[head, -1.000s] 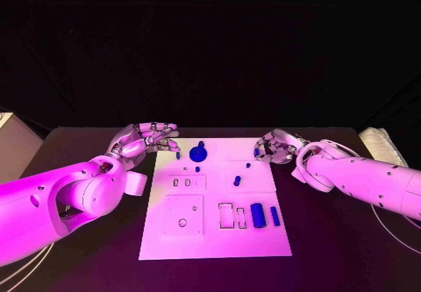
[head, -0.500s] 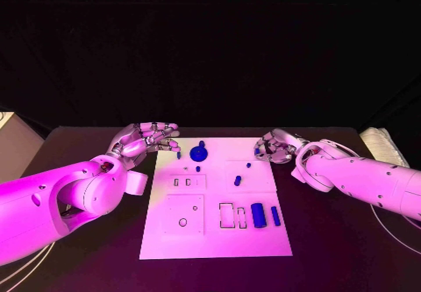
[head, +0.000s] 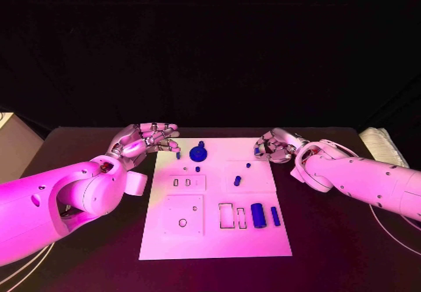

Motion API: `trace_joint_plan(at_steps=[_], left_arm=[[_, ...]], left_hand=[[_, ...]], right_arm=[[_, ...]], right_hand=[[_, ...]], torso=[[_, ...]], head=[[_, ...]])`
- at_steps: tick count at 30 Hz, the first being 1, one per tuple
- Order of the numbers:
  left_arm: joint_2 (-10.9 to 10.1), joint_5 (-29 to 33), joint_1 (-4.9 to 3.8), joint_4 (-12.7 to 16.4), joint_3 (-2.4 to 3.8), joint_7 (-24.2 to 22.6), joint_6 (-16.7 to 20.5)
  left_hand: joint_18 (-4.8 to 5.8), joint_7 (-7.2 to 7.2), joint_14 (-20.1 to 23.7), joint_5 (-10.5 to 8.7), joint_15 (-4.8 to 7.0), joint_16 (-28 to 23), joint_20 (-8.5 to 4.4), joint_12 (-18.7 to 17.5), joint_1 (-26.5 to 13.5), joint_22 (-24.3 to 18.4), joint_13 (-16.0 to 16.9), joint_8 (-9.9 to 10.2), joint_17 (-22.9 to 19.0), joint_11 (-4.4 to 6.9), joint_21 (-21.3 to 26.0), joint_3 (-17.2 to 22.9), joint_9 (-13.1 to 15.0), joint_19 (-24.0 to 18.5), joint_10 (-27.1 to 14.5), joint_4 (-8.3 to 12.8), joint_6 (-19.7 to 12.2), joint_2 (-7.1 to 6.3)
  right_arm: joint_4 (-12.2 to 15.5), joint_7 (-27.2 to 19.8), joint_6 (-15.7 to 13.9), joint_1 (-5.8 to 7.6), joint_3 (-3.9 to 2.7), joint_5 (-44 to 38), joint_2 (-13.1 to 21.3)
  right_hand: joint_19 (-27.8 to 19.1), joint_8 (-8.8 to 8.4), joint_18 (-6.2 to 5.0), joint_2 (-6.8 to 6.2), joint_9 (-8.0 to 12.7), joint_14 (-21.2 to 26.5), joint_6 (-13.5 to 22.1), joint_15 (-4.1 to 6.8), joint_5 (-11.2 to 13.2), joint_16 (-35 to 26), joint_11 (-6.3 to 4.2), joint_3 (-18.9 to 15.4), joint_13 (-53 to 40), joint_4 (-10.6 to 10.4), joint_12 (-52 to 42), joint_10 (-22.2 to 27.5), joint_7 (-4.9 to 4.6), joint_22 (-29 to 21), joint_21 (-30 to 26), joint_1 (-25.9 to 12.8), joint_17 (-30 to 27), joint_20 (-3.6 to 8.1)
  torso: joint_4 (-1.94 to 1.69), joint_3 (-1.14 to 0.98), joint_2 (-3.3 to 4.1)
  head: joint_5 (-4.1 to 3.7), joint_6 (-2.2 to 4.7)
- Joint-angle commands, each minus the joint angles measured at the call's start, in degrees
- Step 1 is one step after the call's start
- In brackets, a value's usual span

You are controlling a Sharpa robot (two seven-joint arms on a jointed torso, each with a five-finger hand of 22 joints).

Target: Assemble the parts on the task board

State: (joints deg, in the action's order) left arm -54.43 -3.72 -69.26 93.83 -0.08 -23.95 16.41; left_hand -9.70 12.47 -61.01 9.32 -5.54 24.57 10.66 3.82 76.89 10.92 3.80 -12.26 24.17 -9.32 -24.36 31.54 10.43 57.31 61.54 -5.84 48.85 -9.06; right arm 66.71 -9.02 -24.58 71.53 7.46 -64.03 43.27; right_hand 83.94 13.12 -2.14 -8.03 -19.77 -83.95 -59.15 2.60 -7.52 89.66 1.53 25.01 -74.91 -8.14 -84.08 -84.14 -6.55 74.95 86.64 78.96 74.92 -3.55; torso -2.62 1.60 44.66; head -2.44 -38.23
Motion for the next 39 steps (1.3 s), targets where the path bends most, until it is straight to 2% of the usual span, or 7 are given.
trace_joint_plan(at_steps=[1, 7, 13, 22, 28, 35, 39], left_arm=[[0.08, -0.31, -0.03, -0.02, 0.03, -0.21, -1.20], [0.02, -0.31, -0.04, -0.21, 0.03, -0.17, -1.18], [0.19, -0.33, -0.05, -0.81, 0.02, 0.10, -1.05], [0.98, -1.63, -0.05, -1.98, 0.01, 1.08, -0.69], [1.53, -2.59, -0.05, -2.97, 0.00, 2.24, -0.24], [1.63, -3.61, -0.05, -3.44, 0.00, 3.43, 0.17], [1.57, -4.58, -0.05, -3.45, 0.00, 4.24, 0.76]], left_hand=[[-0.48, 0.52, 0.44, -0.20, -0.01, 0.24, 0.02, -0.16, -0.27, 0.05, -0.03, 0.14, 0.05, -0.01, -0.30, -0.13, 0.09, -0.20, -0.17, 0.20, 0.14, 0.13], [-0.48, 0.53, 0.48, -0.20, -0.02, 0.29, 0.03, -0.16, -0.30, 0.11, -0.03, 0.16, 0.10, -0.02, -0.41, -0.08, 0.09, -0.28, -0.19, 0.23, 0.13, 0.15], [-0.48, 0.55, 0.48, -0.21, -0.02, 0.31, 0.03, -0.14, -0.34, 0.14, -0.01, 0.15, 0.13, -0.02, -0.45, -0.09, 0.10, -0.30, -0.14, 0.22, 0.17, 0.16], [-0.70, 0.39, -1.83, -0.34, 0.76, 3.50, -0.52, 0.70, -1.19, 1.67, 0.39, 0.32, 1.93, 0.52, -3.37, -0.17, 0.19, 0.89, 2.05, 0.22, 0.49, -0.06], [-0.65, -0.33, -3.69, -0.43, 2.07, 13.26, -1.92, 3.73, -1.91, 5.31, 1.62, -1.27, 7.58, 1.71, -9.74, -0.44, 1.11, 2.46, 5.13, 0.20, 1.94, -0.44], [-0.67, -1.88, -4.67, -0.43, 3.75, 29.35, -3.39, 13.64, -2.00, 11.34, 8.29, -6.19, 16.97, 3.41, -19.68, -2.11, 3.63, 3.02, 5.15, 0.27, 1.21, -0.25], [-0.74, -1.66, -10.12, -0.41, 3.63, 43.73, -3.43, 24.63, -1.79, 15.79, 16.30, -9.29, 31.67, 3.21, -27.15, -2.75, 5.17, 3.44, -0.52, 0.23, -1.89, -0.35]], right_arm=[[1.11, 0.88, -4.20, 0.05, -0.03, 0.46, 0.21], [5.02, 4.24, -7.28, 1.35, -0.22, 0.58, 1.49], [11.63, 10.20, -9.72, 3.81, -0.33, -0.93, 2.85], [19.33, 19.82, -9.99, 4.15, -0.12, -5.20, -0.31], [22.29, 25.50, -9.35, 3.05, 0.57, -10.55, -4.35], [22.37, 29.22, -8.86, 1.27, 1.20, -15.50, -8.24], [21.87, 30.90, -8.66, 0.17, 1.34, -17.67, -10.12]], right_hand=[[4.41, 2.07, 1.15, 0.67, -1.79, -6.05, -0.90, 0.30, 0.10, 0.34, -0.45, 0.26, -10.39, 0.07, -0.35, -1.42, 1.09, 11.71, 0.25, 0.08, 15.08, 0.30], [4.30, 2.21, 1.09, 0.45, -1.87, -6.05, -0.48, 0.25, -0.13, 0.34, -0.41, 0.42, -10.23, 0.07, -0.14, -1.27, 0.96, 11.49, 0.04, -0.29, 15.08, 0.35], [4.29, 2.40, 1.08, 0.24, -1.95, -6.05, -0.13, 0.11, 0.18, 0.34, -0.27, 0.54, -10.15, -0.03, -0.01, -1.18, 0.78, 11.45, -0.02, -0.82, 15.08, 0.30], [4.19, 2.59, 1.02, 0.28, -2.03, -6.05, 0.09, 0.04, 0.28, 0.34, -0.21, 0.82, -9.97, -0.01, 0.23, -1.00, 0.71, 11.24, -0.22, -1.02, 15.08, 0.24], [4.20, 2.63, 1.02, 0.27, -2.05, -6.05, 0.20, 0.02, 0.18, 0.34, -0.17, 0.91, -9.90, 0.00, 0.32, -0.93, 0.66, 11.25, -0.22, -1.11, 15.08, 0.23], [4.13, 2.69, 0.98, 0.12, -2.07, -6.05, 0.29, -0.01, 0.17, 0.34, -0.15, 0.95, -10.02, 0.08, 0.19, -1.04, 0.63, 11.09, -0.37, -1.17, 15.08, 0.21], [4.10, 2.91, 0.95, -0.15, -2.16, -6.04, 0.40, -0.03, -0.44, 0.31, -0.13, 1.24, -10.00, 0.40, 0.23, -1.03, 0.61, 10.99, -0.47, -1.15, 15.03, 0.18]], torso=[[0.07, -0.02, -0.07], [0.24, 0.02, -0.18], [0.74, 0.05, -0.63], [0.92, 0.11, -1.23], [0.88, 0.25, -1.72], [0.84, 0.37, -1.77], [0.94, 0.33, -1.65]], head=[[0.15, 0.04], [0.05, 0.32], [0.55, 0.45], [1.79, 0.06], [2.35, -0.72], [3.13, -1.31], [3.36, -1.36]])
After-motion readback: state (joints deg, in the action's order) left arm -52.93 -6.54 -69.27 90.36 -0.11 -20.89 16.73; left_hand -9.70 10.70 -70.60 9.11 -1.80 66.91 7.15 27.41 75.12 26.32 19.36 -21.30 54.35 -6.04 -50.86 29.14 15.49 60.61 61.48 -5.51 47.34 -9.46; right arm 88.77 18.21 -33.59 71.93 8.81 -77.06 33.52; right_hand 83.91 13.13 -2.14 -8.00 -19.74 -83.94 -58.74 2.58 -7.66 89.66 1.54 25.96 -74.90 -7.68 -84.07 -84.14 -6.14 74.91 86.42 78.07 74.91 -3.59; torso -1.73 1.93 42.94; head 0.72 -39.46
